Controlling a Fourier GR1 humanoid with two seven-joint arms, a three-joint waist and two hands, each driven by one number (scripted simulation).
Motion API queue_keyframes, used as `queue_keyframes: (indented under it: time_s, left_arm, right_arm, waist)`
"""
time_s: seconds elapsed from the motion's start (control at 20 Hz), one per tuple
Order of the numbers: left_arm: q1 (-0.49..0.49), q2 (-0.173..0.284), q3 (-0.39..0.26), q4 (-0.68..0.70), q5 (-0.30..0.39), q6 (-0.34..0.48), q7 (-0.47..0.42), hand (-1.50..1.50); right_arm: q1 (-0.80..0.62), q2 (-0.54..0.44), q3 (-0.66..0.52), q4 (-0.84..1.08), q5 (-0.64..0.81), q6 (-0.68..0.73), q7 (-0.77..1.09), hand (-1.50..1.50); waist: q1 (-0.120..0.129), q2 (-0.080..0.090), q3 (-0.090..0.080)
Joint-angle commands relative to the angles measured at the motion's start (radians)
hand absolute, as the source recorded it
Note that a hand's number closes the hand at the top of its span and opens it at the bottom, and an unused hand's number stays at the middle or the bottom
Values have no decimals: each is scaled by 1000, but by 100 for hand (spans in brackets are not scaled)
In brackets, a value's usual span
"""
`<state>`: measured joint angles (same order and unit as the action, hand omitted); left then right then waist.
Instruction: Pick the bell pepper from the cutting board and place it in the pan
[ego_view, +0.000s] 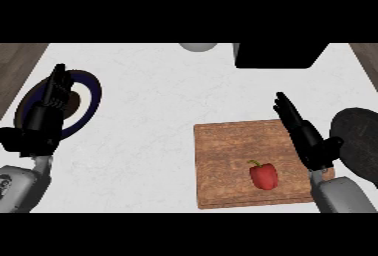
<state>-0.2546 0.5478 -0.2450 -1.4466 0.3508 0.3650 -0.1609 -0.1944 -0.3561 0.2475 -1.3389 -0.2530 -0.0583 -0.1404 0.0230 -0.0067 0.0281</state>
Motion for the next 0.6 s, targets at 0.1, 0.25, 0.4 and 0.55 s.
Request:
queue_keyframes:
  time_s: [0.1, 0.25, 0.4, 0.55]
  left_arm:
    - [134, -97, -7, 10, 62, 66, 109, 0]
    - [256, -204, -10, 70, 176, 70, 168, 0]
    - [282, -212, -18, 83, 178, 59, 156, 0]
    - [293, -223, -8, 89, 184, 63, 144, 0]
  right_arm:
    - [72, 40, 14, -133, 51, -90, -51, 150]
    - [126, 34, 36, -222, 103, -144, -72, 150]
    - [213, -15, 30, -201, 372, -405, -186, 150]
    - [361, 56, 155, -299, 529, -546, -317, -150]
  waist:
    - [-30, -1, -29]
    - [-43, -6, -32]
    - [-90, -16, -33]
    - [-97, -15, -32]
